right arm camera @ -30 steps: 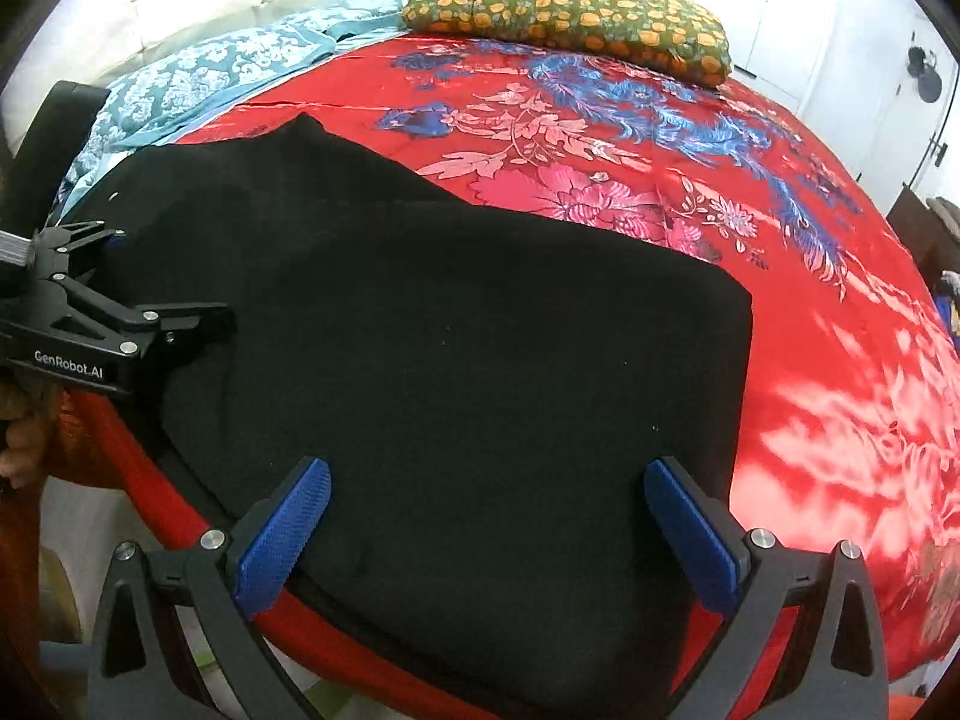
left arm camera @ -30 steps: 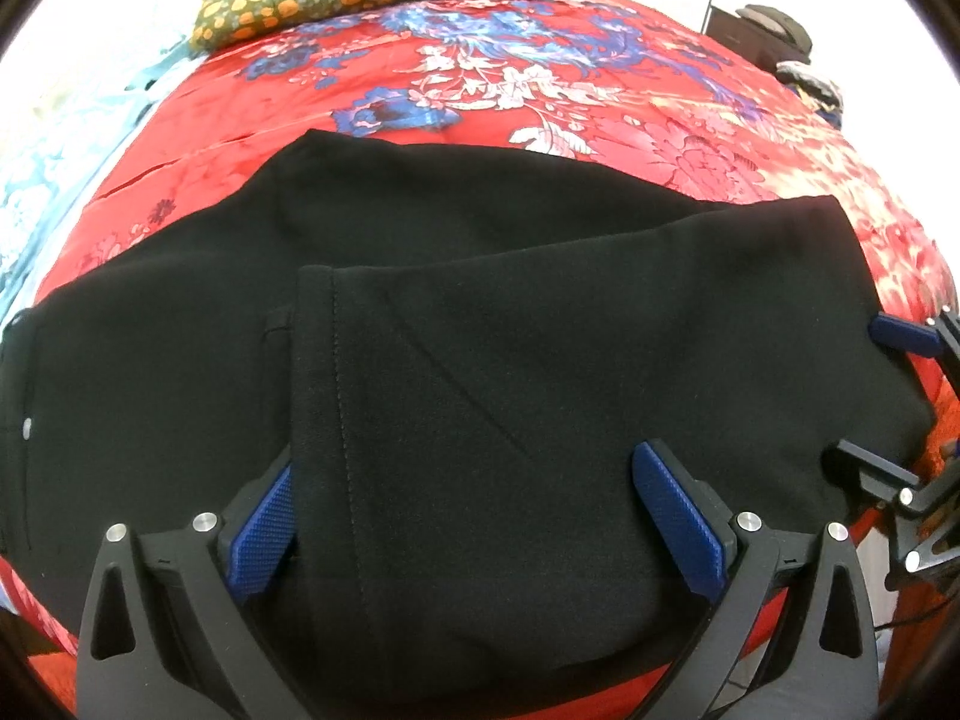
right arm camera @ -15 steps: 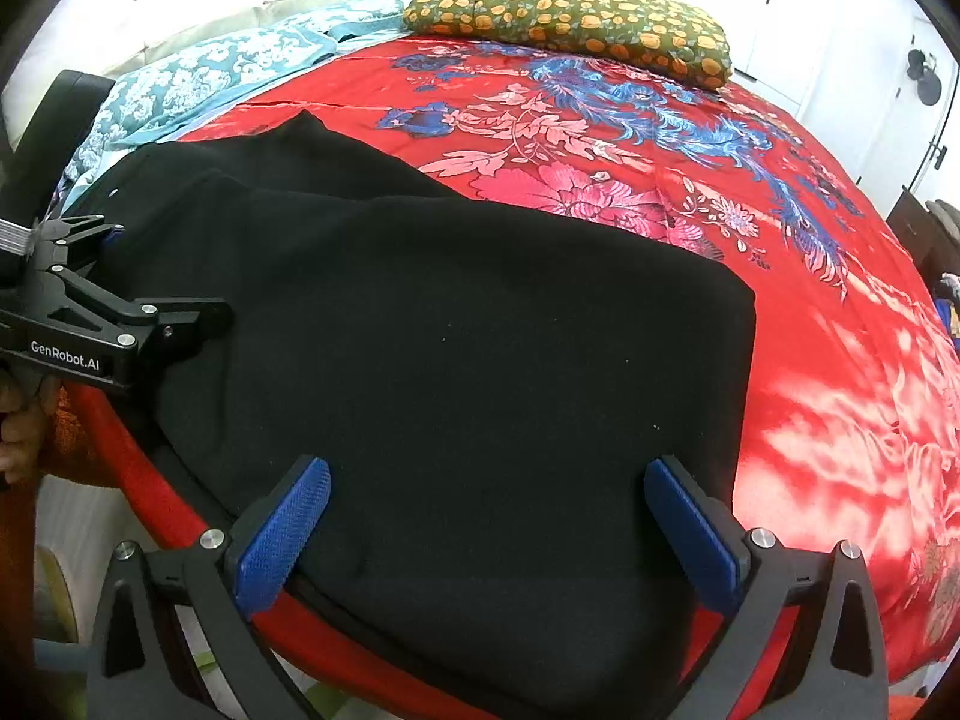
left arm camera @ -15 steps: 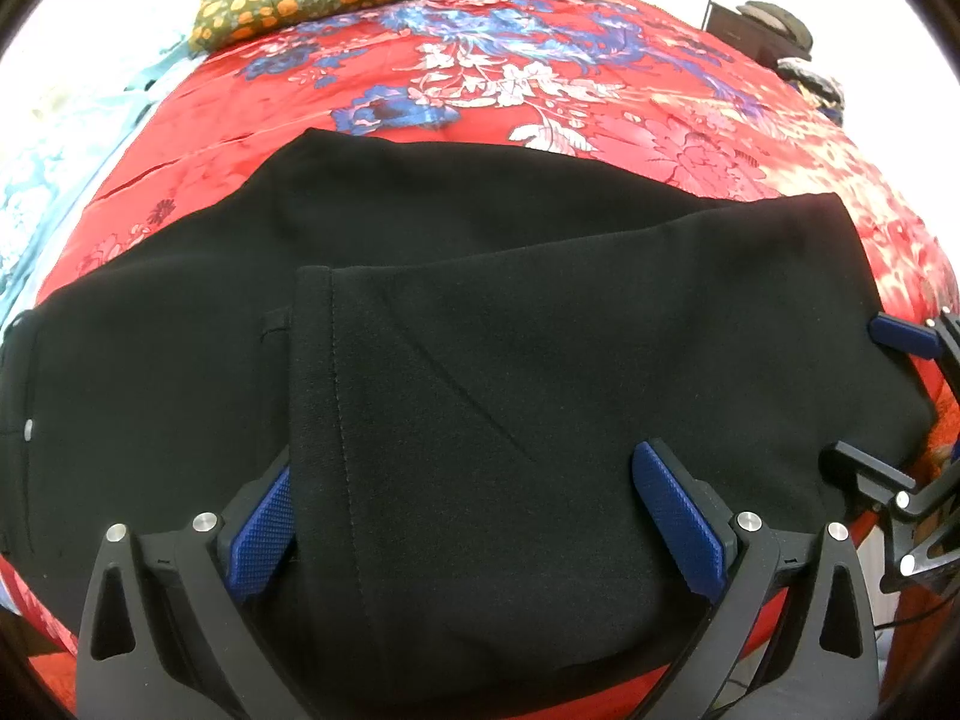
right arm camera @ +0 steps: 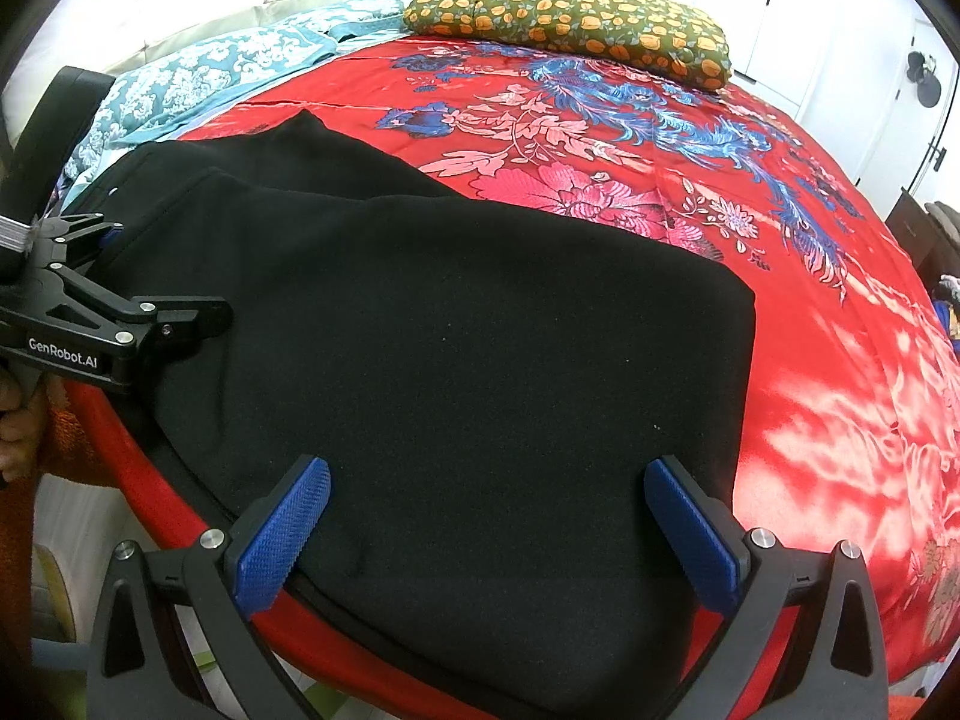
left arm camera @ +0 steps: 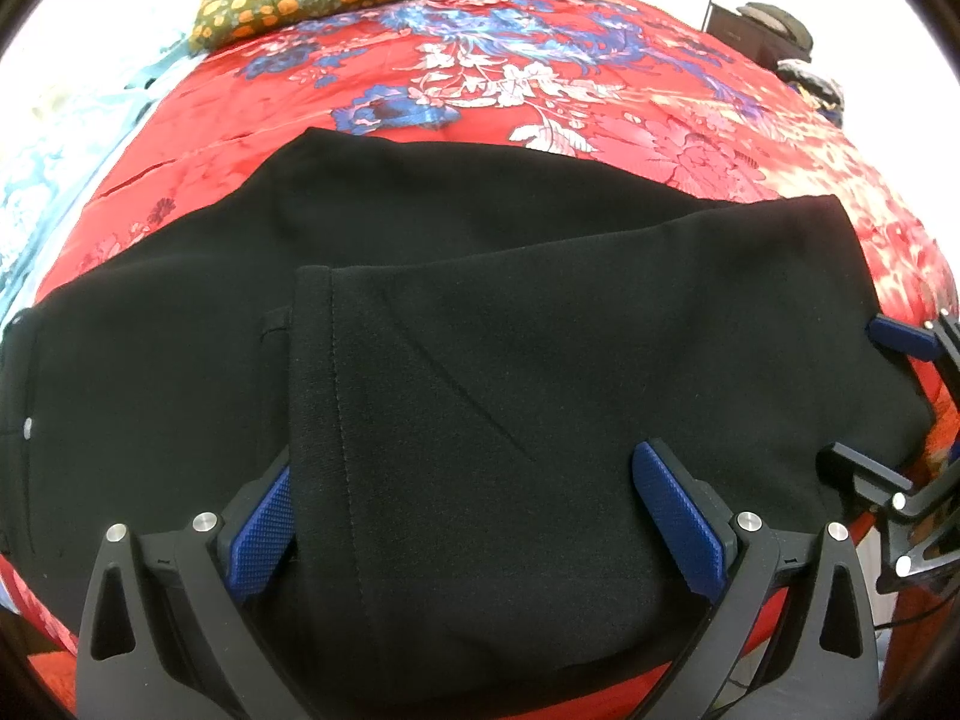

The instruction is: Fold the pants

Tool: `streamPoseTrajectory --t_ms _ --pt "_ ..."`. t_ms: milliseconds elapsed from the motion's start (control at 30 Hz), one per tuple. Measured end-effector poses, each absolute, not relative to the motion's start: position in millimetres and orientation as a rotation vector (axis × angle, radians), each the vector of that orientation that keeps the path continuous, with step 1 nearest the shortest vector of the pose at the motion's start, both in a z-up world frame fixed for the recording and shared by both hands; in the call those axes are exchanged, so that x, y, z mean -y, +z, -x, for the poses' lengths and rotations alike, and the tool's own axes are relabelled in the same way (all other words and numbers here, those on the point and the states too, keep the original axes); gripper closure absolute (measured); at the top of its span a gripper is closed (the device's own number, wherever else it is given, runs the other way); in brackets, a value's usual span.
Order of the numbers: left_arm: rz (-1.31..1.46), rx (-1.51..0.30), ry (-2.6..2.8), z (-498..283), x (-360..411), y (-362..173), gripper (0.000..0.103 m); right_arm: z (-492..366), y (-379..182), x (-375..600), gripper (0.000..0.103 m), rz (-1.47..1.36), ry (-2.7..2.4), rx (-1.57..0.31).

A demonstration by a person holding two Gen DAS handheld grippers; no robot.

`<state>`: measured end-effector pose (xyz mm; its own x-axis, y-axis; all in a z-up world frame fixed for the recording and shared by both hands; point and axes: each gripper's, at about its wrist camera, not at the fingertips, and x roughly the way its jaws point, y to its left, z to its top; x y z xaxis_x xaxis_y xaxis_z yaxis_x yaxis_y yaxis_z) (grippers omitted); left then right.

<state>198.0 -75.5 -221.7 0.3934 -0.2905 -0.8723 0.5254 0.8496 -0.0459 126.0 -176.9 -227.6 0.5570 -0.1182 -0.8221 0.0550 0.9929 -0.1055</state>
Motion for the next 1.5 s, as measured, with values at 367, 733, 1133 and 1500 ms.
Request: streamPoseTrajectory --t_ms 367,733,1133,1500 --pt "-0.093 -1.056 -0.506 -228.7 -1.5 -158.1 0.002 -126.8 -211.5 182.9 0.000 0.007 -0.098 -1.020" --pt "0.229 -1.291 -0.111 -346.7 -241.7 -178.4 0.002 -63.8 -107.3 233.4 0.000 -0.213 -0.127 -0.762" --pt "0.251 -1.378 -0.311 -382.5 -213.7 -227.8 0.001 -32.0 -126.8 244.1 0.000 -0.315 -0.218 -0.805" --pt "0.244 -1.391 -0.351 -389.7 -213.8 -239.8 0.000 -61.3 -152.6 196.6 0.000 -0.185 -0.068 -0.912"
